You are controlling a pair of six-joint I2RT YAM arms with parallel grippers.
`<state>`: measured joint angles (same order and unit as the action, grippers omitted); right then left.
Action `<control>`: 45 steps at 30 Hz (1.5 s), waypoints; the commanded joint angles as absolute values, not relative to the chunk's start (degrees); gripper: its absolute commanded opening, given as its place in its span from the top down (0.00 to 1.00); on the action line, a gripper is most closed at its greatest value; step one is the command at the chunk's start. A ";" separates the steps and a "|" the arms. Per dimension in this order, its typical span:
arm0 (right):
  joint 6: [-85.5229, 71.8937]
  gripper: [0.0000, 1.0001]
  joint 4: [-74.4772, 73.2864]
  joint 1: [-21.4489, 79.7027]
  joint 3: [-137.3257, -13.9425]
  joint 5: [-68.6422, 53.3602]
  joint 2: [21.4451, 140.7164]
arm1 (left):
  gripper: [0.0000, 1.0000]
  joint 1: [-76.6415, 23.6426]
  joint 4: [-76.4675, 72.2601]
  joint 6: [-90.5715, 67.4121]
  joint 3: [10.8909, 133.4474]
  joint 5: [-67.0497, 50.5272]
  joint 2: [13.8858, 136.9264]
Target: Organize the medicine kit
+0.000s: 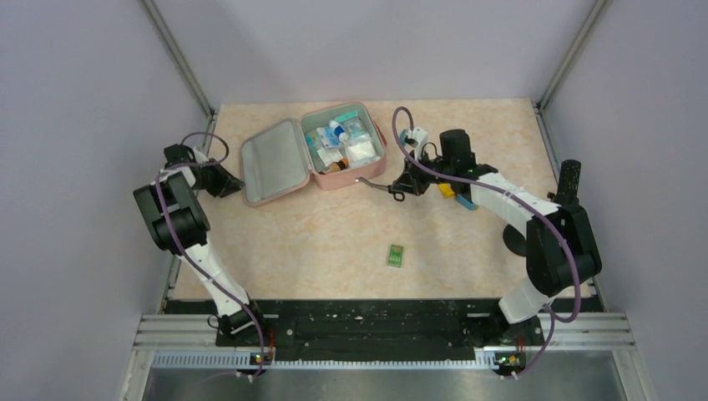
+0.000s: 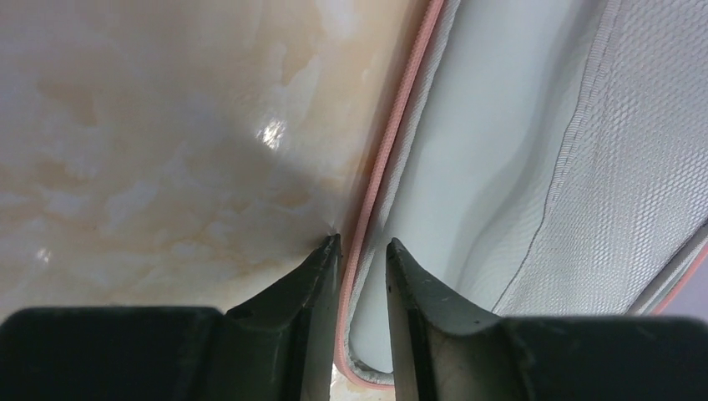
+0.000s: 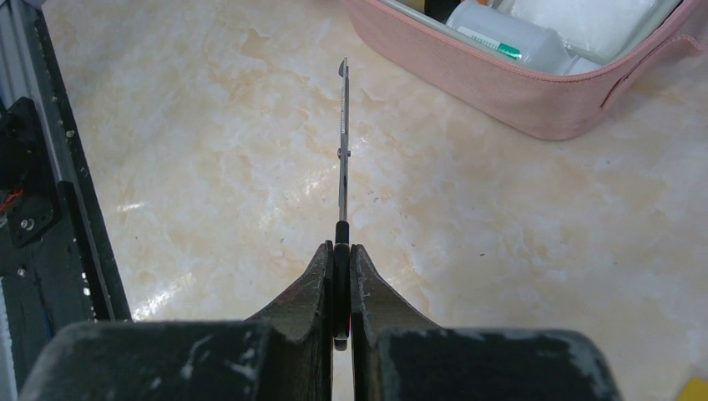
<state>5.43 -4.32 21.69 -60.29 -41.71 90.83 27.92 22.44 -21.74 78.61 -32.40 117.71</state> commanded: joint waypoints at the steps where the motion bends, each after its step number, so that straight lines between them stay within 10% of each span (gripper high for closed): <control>1: 6.95 1.00 -3.45 21.62 -61.71 -41.26 91.55 | 0.72 27.32 20.38 -17.87 80.53 -34.30 120.47; 6: 7.20 1.00 -3.53 21.73 -62.28 -41.70 92.21 | 1.00 27.37 20.51 -14.63 81.49 -39.29 120.70; 45: -15.92 1.00 19.36 39.90 -81.43 -39.63 120.76 | 1.00 22.27 3.28 -37.39 69.40 -58.85 98.47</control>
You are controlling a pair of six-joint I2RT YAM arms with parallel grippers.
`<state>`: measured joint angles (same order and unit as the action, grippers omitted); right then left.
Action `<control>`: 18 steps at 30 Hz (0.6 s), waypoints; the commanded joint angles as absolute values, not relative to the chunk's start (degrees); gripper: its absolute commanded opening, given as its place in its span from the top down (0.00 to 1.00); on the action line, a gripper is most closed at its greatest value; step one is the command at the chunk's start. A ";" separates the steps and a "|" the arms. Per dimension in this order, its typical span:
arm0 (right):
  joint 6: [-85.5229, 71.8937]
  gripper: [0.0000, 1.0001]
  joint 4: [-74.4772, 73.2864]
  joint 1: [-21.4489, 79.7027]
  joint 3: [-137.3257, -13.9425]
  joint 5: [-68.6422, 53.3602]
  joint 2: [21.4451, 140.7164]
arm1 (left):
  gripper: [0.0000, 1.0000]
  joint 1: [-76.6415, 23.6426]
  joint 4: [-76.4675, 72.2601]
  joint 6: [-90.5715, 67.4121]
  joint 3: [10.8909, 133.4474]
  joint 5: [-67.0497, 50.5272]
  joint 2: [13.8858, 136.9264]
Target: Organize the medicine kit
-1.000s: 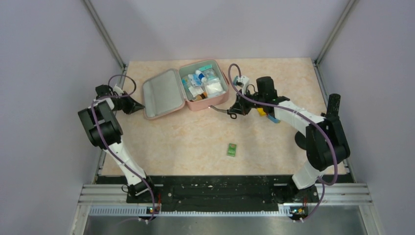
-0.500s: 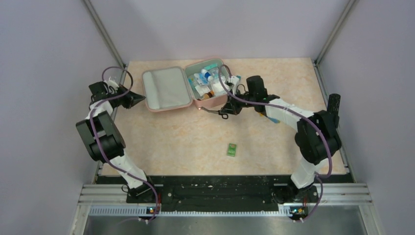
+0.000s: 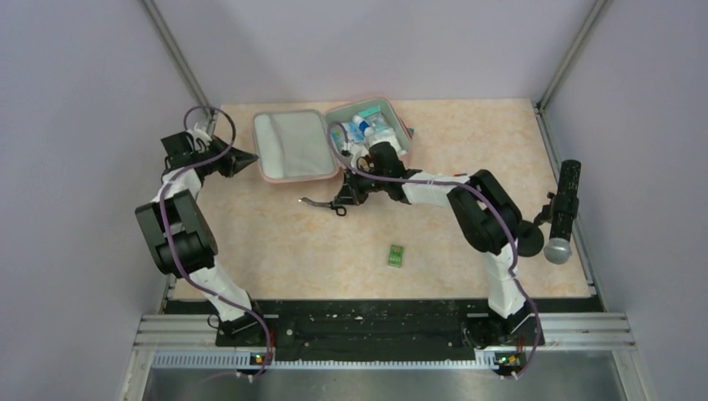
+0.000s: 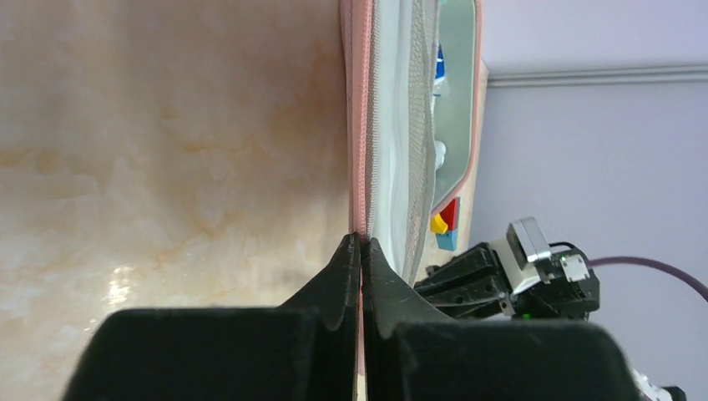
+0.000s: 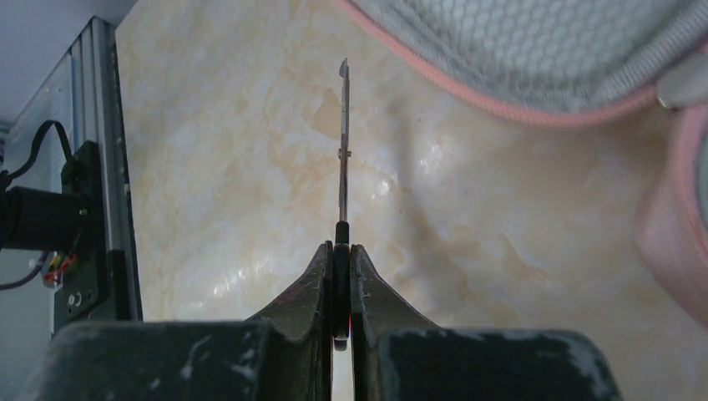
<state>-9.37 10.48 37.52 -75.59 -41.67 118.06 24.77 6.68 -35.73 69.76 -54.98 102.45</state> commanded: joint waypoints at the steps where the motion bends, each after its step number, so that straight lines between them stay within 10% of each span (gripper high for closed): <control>1: -16.62 1.00 20.21 40.24 -82.41 -38.97 121.50 | 1.00 21.95 3.40 -37.62 69.42 -58.99 98.18; 13: -21.58 1.00 29.24 40.25 -87.16 -27.43 119.89 | 0.98 22.24 11.40 -32.39 70.59 -59.74 97.55; 18: -22.13 1.00 31.01 40.14 -86.34 -28.49 118.47 | 0.68 24.17 17.62 -28.99 72.05 -58.65 95.11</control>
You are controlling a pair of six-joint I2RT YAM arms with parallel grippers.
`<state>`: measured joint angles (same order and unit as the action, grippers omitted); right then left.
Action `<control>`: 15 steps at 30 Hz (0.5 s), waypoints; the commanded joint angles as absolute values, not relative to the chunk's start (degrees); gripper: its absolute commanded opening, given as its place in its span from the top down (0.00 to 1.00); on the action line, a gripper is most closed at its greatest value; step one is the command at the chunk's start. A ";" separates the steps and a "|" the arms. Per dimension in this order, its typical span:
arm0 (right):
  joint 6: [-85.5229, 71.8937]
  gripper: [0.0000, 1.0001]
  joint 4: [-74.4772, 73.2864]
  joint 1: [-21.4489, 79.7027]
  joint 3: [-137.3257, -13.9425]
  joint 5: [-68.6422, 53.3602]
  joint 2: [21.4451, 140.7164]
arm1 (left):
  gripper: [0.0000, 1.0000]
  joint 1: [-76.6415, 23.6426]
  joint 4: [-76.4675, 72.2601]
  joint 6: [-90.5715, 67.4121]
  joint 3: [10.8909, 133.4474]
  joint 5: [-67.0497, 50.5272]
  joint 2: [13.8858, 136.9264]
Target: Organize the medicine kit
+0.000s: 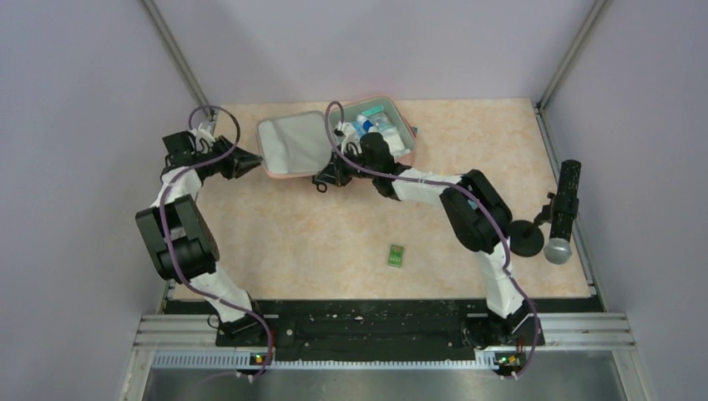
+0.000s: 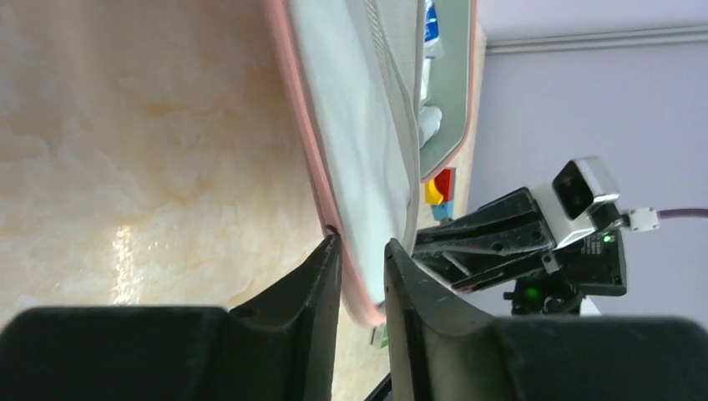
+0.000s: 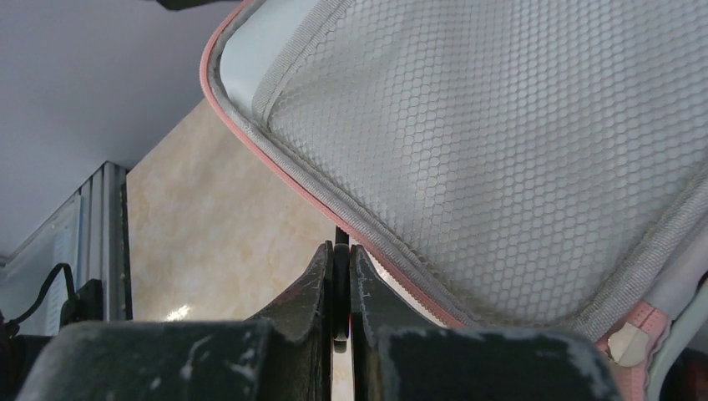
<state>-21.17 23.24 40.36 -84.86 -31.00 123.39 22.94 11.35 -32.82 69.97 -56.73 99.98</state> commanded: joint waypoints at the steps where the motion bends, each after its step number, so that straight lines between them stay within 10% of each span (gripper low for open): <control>1: -21.66 1.00 30.95 40.04 -86.28 -28.43 118.45 | 0.59 24.37 18.85 -28.33 71.95 -57.44 93.97; 9: -20.25 1.00 30.21 39.68 -86.58 -30.06 118.12 | 0.11 24.35 11.74 -33.05 67.26 -55.19 95.14; 15: -18.69 1.00 28.30 39.64 -85.37 -31.00 116.63 | 0.09 22.86 -1.40 -42.03 72.39 -61.75 105.95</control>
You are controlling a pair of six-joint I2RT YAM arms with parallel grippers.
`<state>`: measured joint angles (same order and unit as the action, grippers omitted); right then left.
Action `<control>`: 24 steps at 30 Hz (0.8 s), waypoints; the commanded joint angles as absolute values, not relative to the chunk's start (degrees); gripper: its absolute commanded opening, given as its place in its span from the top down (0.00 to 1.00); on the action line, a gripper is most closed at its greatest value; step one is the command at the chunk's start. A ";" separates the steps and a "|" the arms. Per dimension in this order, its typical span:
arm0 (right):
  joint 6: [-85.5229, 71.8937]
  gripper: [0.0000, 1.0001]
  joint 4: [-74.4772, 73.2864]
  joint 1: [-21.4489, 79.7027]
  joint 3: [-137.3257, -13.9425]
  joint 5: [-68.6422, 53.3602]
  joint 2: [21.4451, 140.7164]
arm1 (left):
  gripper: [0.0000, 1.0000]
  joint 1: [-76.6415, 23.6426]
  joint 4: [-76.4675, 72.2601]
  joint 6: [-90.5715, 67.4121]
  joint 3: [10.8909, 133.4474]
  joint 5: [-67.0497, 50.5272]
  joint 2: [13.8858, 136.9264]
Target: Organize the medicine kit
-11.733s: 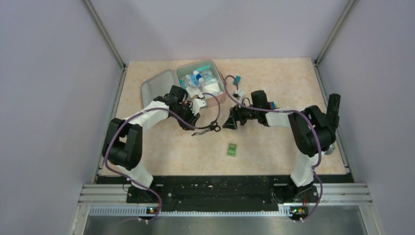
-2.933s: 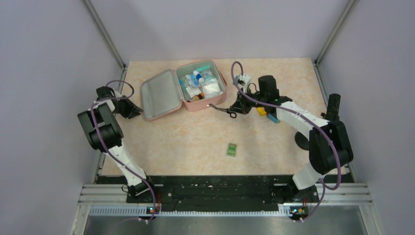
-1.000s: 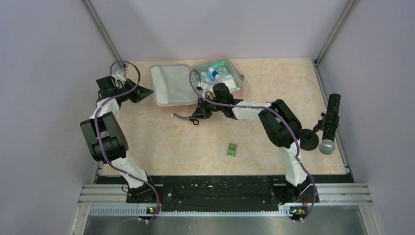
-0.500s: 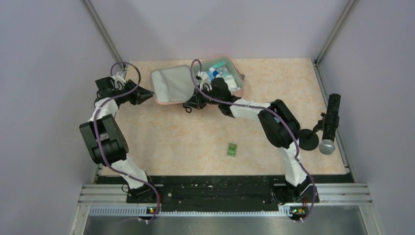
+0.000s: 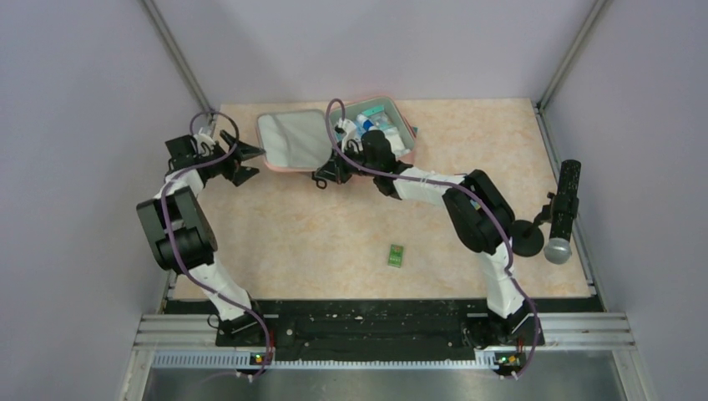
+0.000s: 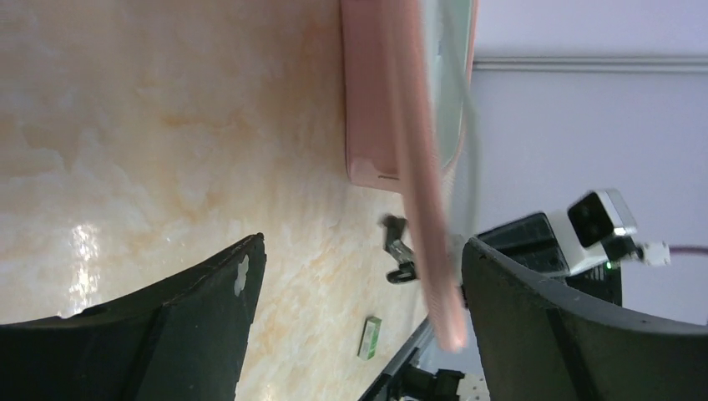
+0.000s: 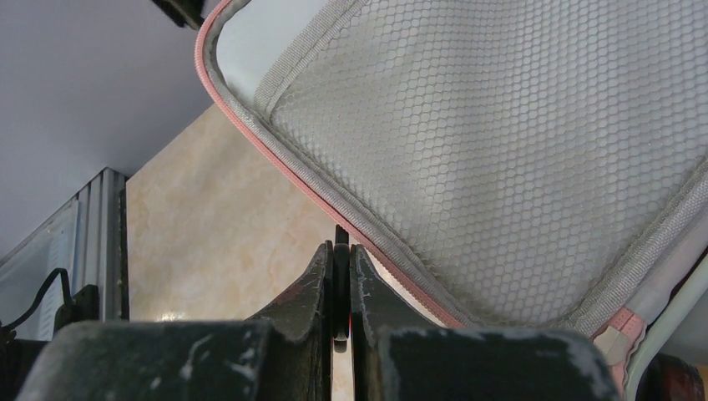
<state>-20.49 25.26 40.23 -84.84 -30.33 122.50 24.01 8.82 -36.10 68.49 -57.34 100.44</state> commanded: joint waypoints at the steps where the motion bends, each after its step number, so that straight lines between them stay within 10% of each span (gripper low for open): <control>1: -18.53 1.00 28.03 39.64 -84.87 -31.04 116.30 | 0.10 22.20 -1.30 -42.14 74.27 -61.96 107.12; 11: -8.64 1.00 17.69 37.57 -78.10 -38.91 109.88 | 0.38 13.85 -12.66 -51.19 79.97 -65.43 107.47; 24: 0.41 1.00 -21.71 29.51 -82.63 -33.92 87.48 | 0.10 3.31 3.98 -42.75 88.87 -49.62 102.05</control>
<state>-0.80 -12.97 28.95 -77.58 -37.39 92.51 6.04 1.58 -45.17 84.42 -54.78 105.95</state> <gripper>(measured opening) 0.039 0.848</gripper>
